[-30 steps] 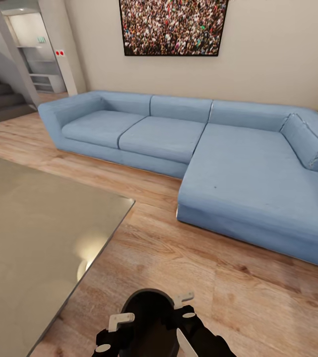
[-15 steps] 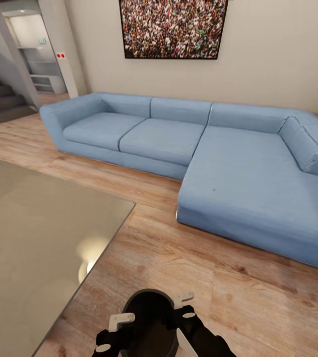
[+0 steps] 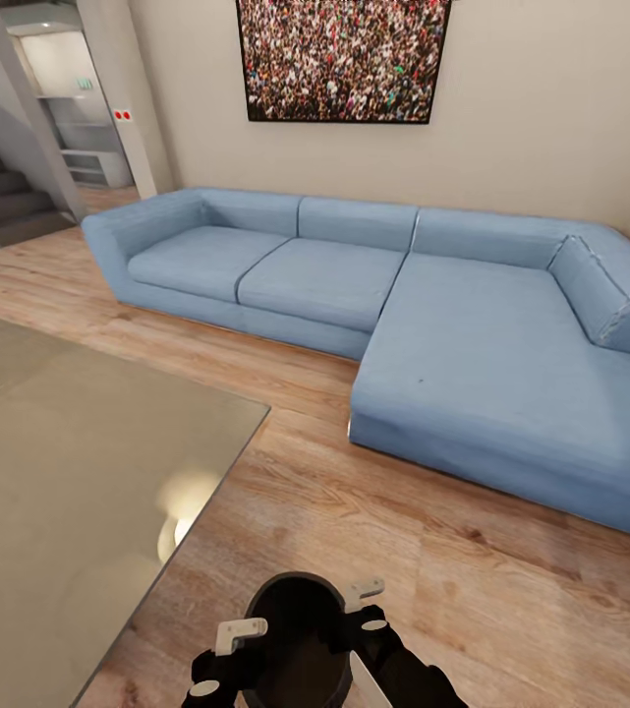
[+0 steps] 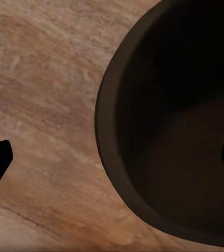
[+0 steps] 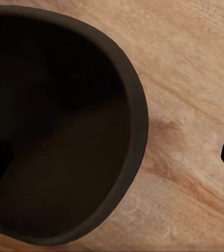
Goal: Place each of the two pumpkins and all three candles from the living room inside a cabinet in the living room (use any cabinet), then make sure every cabinet is closed, and position the cauldron so it is next to a table in the living room.
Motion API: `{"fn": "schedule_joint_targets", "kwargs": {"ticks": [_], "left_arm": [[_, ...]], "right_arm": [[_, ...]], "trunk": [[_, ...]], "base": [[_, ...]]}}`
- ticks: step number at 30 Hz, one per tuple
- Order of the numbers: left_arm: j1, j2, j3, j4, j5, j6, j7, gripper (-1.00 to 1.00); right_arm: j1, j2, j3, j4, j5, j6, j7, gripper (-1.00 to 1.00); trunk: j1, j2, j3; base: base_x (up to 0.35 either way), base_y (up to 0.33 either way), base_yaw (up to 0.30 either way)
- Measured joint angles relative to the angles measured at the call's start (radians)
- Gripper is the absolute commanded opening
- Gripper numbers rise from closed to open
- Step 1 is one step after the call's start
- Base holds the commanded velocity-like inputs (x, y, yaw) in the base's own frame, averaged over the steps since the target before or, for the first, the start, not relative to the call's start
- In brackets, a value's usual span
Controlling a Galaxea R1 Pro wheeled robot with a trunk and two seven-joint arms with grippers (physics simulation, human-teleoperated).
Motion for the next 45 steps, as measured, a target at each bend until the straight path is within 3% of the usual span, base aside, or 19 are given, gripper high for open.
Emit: {"fn": "schedule_joint_targets", "kwargs": {"ticks": [24,45], "left_arm": [[0.000,0.000,0.001,-0.003,0.001,0.000,0.000,1.00],[0.000,0.000,0.000,-0.001,0.000,0.000,0.000,1.00]], "right_arm": [[0.000,0.002,0.000,-0.003,-0.001,-0.002,0.002,1.00],[0.000,0.002,0.000,-0.001,0.000,-0.002,0.002,1.00]], "trunk": [[-0.092,0.168,0.075],[-0.172,0.315,0.141]], "base": [[-0.036,0.000,0.000],[-0.197,0.000,0.000]]}}
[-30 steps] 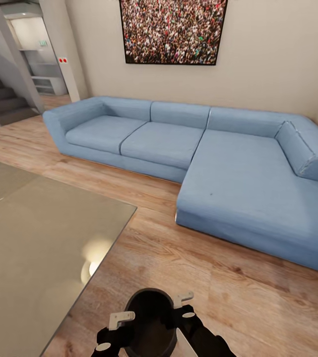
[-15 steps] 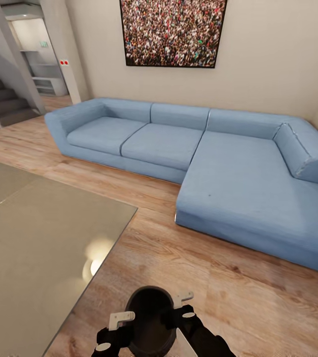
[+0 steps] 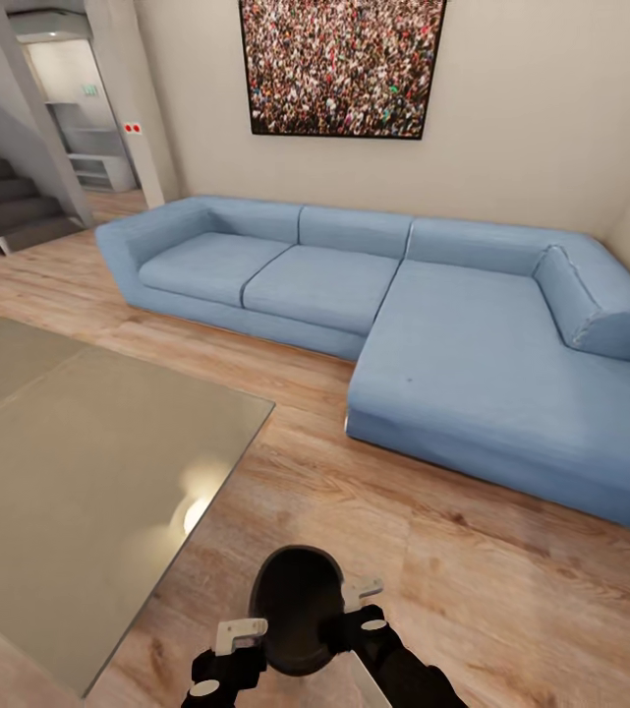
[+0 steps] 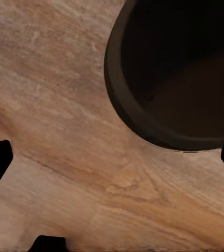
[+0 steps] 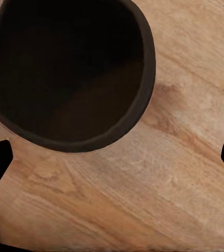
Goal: Place each of the two pumpkins and all three candles from the living room inside a cabinet in the living room (use any cabinet), then make sure every cabinet is closed, and position the cauldron so it is next to a table in the living room.
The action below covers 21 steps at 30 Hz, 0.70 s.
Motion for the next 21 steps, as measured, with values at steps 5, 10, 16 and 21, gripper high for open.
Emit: {"fn": "schedule_joint_targets", "kwargs": {"ticks": [5,10,16,21], "left_arm": [[0.000,0.000,0.000,-0.001,0.000,0.000,0.000,1.00],[0.000,0.000,0.000,-0.001,0.000,0.000,0.000,1.00],[0.000,0.000,0.000,0.002,0.000,0.000,0.001,1.00],[0.000,-0.001,0.000,0.007,-0.001,0.000,0.000,1.00]], "right_arm": [[0.000,0.000,0.000,0.001,0.000,0.000,0.000,1.00],[0.000,-0.001,0.000,0.001,0.000,0.000,0.000,1.00],[0.000,-0.001,0.000,0.001,0.000,0.000,0.000,1.00],[0.000,-0.001,0.000,0.002,0.000,0.000,0.000,1.00]], "trunk": [[-0.019,0.035,0.016],[-0.039,0.070,0.031],[-0.061,0.112,0.050],[-0.081,0.147,0.066]], "base": [[-0.322,0.000,0.000],[-0.187,0.000,0.000],[-0.273,0.000,0.000],[-0.234,0.000,0.000]]}}
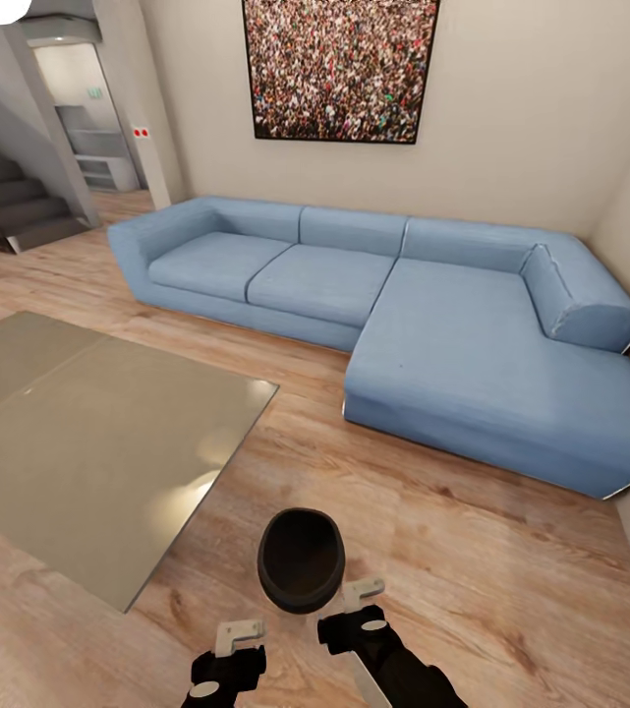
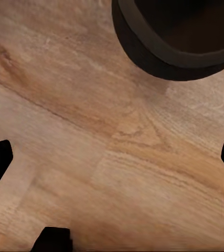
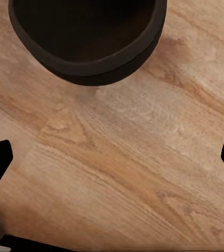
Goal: Place each of the two pumpkins and all three candles from the living room inside a cabinet in the living room (use any cabinet), then make sure every cabinet is closed, and position the cauldron so it is next to a table in the living room.
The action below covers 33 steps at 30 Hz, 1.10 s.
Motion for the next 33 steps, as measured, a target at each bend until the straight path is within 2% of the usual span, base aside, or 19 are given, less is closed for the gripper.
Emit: {"fn": "schedule_joint_targets", "kwargs": {"ticks": [13,19,20,23,25,27,33], "left_arm": [[-0.001,-0.001,0.003,0.032,0.002,0.003,-0.012,1.00],[-0.002,-0.002,0.007,0.167,0.005,-0.009,-0.041,1.00],[-0.001,-0.002,0.014,0.228,0.010,-0.019,-0.073,1.00],[-0.001,-0.002,0.019,0.279,0.011,-0.050,-0.105,1.00],[-0.001,-0.001,0.021,0.305,0.011,-0.068,-0.116,1.00],[-0.001,-0.001,0.022,0.336,0.012,-0.095,-0.123,1.00],[-0.001,-0.001,0.022,0.384,0.008,-0.144,-0.129,1.00]], "right_arm": [[0.001,0.001,0.001,0.001,-0.001,0.007,-0.003,1.00],[0.009,-0.003,-0.003,0.004,-0.002,0.003,-0.001,1.00],[0.018,-0.002,-0.006,0.033,-0.021,0.001,0.001,1.00],[0.021,-0.004,-0.008,0.081,-0.073,-0.017,0.005,1.00],[0.023,-0.006,-0.010,0.107,-0.091,-0.060,0.008,1.00],[0.026,-0.009,-0.010,0.160,-0.104,-0.126,0.009,1.00],[0.027,-0.013,-0.016,0.228,-0.120,-0.184,0.009,1.00]], "trunk": [[-0.050,0.091,0.041],[-0.073,0.133,0.060],[-0.077,0.140,0.062],[-0.088,0.161,0.072],[-0.096,0.175,0.078],[-0.104,0.189,0.085],[-0.127,0.231,0.103]], "base": [[-0.025,0.000,0.000],[0.000,0.000,0.000],[0.000,0.000,0.000],[0.000,0.000,0.000],[0.000,0.000,0.000],[0.000,0.000,0.000],[0.000,0.000,0.000]]}}
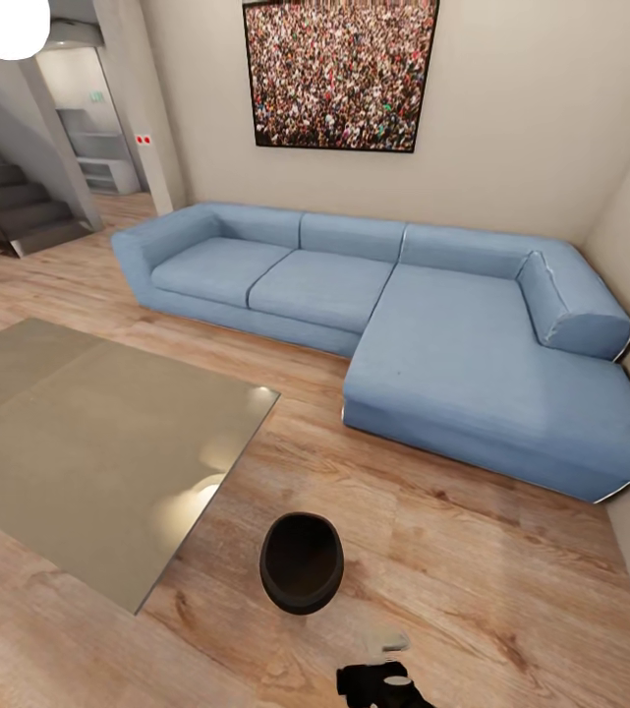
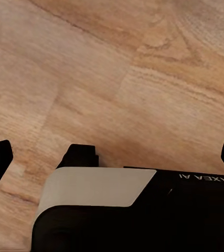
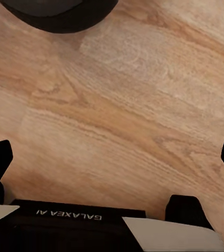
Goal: Place each of the two pumpkins and all three candles from the living room inside a cabinet in the living room (use any cabinet), then make sure every cabinet is closed, and position the cauldron so it is next to a table in the living room.
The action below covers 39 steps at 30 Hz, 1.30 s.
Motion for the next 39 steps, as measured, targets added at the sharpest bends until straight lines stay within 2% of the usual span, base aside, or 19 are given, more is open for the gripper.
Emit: {"fn": "schedule_joint_targets", "kwargs": {"ticks": [3,10,12,14,19,25,31,39], "left_arm": [[0.000,0.001,0.000,0.011,-0.002,-0.014,-0.001,1.00],[0.000,0.001,0.000,0.016,-0.004,-0.037,-0.002,1.00],[0.000,0.002,0.000,0.031,-0.004,-0.050,-0.013,1.00],[0.000,0.003,0.002,0.092,0.001,-0.079,-0.057,1.00],[0.000,0.005,0.003,0.177,0.005,-0.142,-0.112,1.00],[0.002,0.028,0.002,0.193,0.007,-0.167,-0.126,1.00],[0.004,0.034,0.002,0.196,0.007,-0.184,-0.128,1.00],[0.007,0.046,0.002,0.198,0.006,-0.217,-0.128,1.00]], "right_arm": [[0.001,-0.001,-0.001,0.028,-0.002,-0.014,0.001,1.00],[0.001,-0.007,-0.008,0.155,-0.001,-0.128,-0.001,1.00],[0.001,-0.011,-0.008,0.180,0.002,-0.165,-0.002,1.00],[0.001,-0.014,-0.008,0.210,0.002,-0.191,-0.004,1.00],[0.002,-0.015,-0.007,0.240,0.002,-0.209,-0.004,1.00],[0.022,-0.015,-0.008,0.245,0.003,-0.214,-0.004,1.00],[0.037,-0.022,-0.008,0.246,0.002,-0.215,-0.004,1.00],[0.043,-0.027,-0.008,0.246,0.002,-0.216,-0.004,1.00]], "trunk": [[-0.012,0.021,0.009],[-0.038,0.070,0.031],[-0.046,0.084,0.038],[-0.054,0.098,0.044],[-0.058,0.105,0.047],[-0.058,0.105,0.047],[-0.057,0.105,0.047],[-0.088,0.161,0.072]], "base": [[0.000,0.000,0.000],[0.000,0.000,0.000],[0.000,0.000,0.000],[0.000,0.000,0.000],[0.000,0.000,0.000],[-0.038,0.000,0.000],[-0.181,0.000,0.000],[-0.026,0.000,0.000]]}}
